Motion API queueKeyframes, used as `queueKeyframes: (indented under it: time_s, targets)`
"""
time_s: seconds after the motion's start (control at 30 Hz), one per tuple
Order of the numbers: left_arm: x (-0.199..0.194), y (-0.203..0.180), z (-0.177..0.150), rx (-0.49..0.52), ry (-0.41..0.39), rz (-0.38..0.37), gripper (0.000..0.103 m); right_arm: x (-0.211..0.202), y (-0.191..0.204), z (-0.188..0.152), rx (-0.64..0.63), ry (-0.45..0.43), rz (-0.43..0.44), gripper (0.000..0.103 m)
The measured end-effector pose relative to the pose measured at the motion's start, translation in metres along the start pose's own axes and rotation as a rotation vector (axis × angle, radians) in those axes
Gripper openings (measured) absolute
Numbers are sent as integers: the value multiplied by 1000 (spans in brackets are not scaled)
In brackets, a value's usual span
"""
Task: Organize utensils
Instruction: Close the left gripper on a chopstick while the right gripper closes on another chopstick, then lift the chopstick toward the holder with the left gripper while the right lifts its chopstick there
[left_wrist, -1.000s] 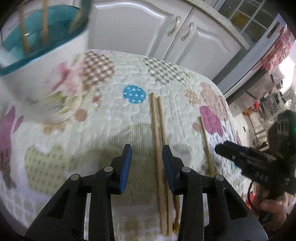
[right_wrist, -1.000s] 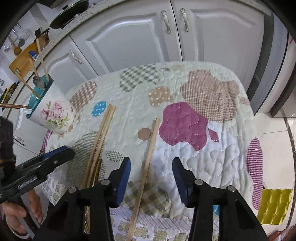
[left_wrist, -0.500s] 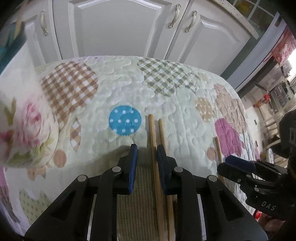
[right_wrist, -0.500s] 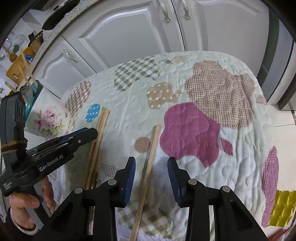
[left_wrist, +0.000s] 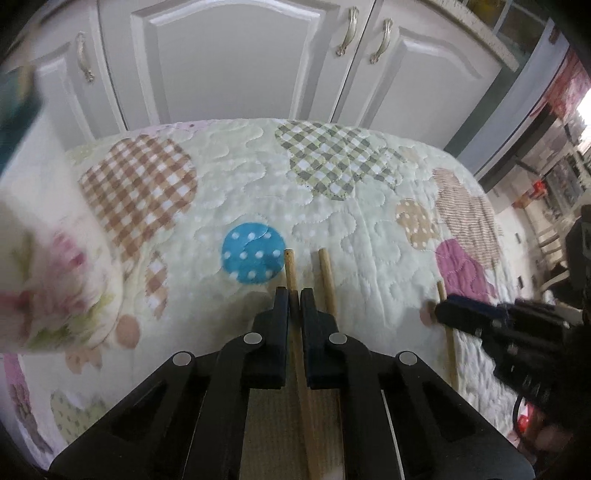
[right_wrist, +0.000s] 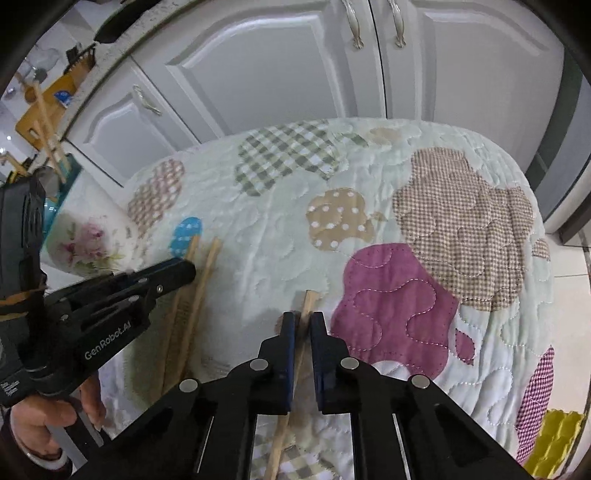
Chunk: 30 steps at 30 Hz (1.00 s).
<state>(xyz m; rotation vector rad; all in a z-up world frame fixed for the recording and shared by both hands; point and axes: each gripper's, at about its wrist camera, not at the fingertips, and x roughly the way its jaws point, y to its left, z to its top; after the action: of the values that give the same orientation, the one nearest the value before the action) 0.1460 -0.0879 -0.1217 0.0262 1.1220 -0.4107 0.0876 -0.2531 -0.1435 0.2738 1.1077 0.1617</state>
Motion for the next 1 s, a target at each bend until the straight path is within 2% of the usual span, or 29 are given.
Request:
queueKeyframes:
  time_s: [0.23, 0.53, 1.0]
  targets:
    - [-52, 31, -15, -100, -82, -128, 4, -39, -4, 2, 38, -68, 105, 6]
    - [-102, 47, -30, -181, -160, -217, 4, -80, 4, -3, 65, -130, 214, 5]
    - [-196, 79, -51, -210, -314, -226, 4, -124, 39, 9, -22, -209, 287, 5]
